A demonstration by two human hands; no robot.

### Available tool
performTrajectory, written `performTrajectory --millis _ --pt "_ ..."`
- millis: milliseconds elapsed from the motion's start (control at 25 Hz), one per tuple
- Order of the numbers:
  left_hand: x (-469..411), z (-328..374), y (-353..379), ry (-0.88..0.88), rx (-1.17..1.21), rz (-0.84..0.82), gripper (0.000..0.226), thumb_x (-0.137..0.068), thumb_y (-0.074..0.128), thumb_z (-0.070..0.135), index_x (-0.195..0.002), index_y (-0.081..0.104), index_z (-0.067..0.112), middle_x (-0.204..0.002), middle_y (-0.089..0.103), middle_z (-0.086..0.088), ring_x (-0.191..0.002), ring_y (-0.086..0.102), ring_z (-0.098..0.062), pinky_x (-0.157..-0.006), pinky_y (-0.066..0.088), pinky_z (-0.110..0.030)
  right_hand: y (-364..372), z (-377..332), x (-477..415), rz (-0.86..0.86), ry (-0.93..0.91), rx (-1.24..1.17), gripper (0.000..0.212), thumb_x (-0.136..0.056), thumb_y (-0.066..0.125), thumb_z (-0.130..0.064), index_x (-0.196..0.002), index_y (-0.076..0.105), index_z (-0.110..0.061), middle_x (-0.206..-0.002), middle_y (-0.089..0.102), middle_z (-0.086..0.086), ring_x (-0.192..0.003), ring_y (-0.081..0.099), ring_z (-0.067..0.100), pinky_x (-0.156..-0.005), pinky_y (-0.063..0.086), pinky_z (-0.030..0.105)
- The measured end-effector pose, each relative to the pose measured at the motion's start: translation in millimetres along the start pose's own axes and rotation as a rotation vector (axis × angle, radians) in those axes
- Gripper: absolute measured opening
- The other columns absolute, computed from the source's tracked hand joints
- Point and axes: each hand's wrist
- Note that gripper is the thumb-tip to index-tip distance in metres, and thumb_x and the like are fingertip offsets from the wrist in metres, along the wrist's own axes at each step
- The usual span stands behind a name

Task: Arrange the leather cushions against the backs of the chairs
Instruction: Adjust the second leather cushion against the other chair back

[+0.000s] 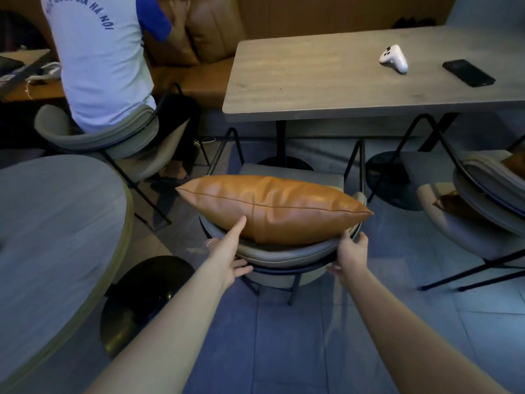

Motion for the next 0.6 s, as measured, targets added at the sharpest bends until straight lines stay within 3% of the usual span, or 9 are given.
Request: performTrajectory --millis 80,160,280,320,400,480,600 --pt "-11 14 -7 0.004 0.007 -0.021 0.111 -0.071 0.082 0.059 -0.155 0.016 0.029 -0.157 0.034 -0.019 -0.131 0.046 -0.046 -0.096 0.048 -0.06 20 25 24 0.002 0.046 -0.098 0.073 -0.1 0.055 -0.042 -0.162 0.017 -0.038 -0.162 0.042 0.007 -0.137 0.05 0.045 -0.099 0.053 0.063" --pt "-23 26 -15 0.014 0.005 -0.035 0.115 -0.071 0.08 0.062 -0.156 0.01 0.03 -0.158 0.033 -0.015 -0.135 0.042 -0.044 -0.102 0.042 -0.065 45 42 47 -0.057 0.096 -0.135 0.099 -0.091 0.071 -0.032 -0.163 0.005 -0.045 -0.166 0.036 0.003 -0.14 0.046 0.042 -0.104 0.05 0.065" --pt "-39 41 -23 0.037 0.006 -0.047 0.118 -0.066 0.081 0.065 -0.156 0.015 0.028 -0.158 0.035 -0.012 -0.136 0.041 -0.041 -0.104 0.04 -0.069 70 48 54 -0.025 0.141 -0.149 0.122 -0.08 0.08 -0.021 -0.161 -0.006 -0.049 -0.161 0.041 0.005 -0.133 0.05 0.041 -0.103 0.051 0.063" --pt "-42 46 -25 0.038 0.006 -0.062 0.117 -0.065 0.081 0.066 -0.155 0.018 0.026 -0.158 0.036 -0.012 -0.136 0.042 -0.04 -0.104 0.04 -0.07 72 47 49 -0.003 0.155 -0.164 0.123 -0.078 0.08 -0.017 -0.162 -0.004 -0.049 -0.159 0.043 0.005 -0.127 0.053 0.04 -0.098 0.055 0.062" --pt "-45 50 -24 0.029 0.006 -0.08 0.116 -0.066 0.081 0.066 -0.155 0.02 0.025 -0.157 0.037 -0.012 -0.136 0.043 -0.041 -0.103 0.04 -0.071 68 43 41 0.009 0.188 -0.182 0.126 -0.075 0.082 -0.01 -0.162 -0.001 -0.049 -0.153 0.046 0.004 -0.115 0.057 0.038 -0.073 0.064 0.052" --pt "-46 50 -20 0.02 0.013 -0.077 0.116 -0.067 0.081 0.066 -0.156 0.019 0.024 -0.156 0.038 -0.011 -0.135 0.043 -0.04 -0.102 0.04 -0.072 63 39 37 0.019 0.199 -0.144 0.127 -0.071 0.084 -0.008 -0.163 0.005 -0.048 -0.148 0.047 0.005 -0.11 0.06 0.037 -0.05 0.062 0.041" --pt "-46 47 -11 0.007 0.037 -0.072 0.113 -0.069 0.08 0.064 -0.155 0.019 0.022 -0.156 0.039 -0.011 -0.135 0.043 -0.039 -0.101 0.041 -0.072 57 33 28 0.037 0.18 -0.093 0.123 -0.069 0.084 -0.01 -0.163 0.014 -0.044 -0.144 0.05 0.008 -0.11 0.062 0.039 -0.045 0.062 0.042"
Point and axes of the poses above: each hand's wrist, its own x-axis away from the middle knuckle, its own y-axis out of the palm, z = x × y
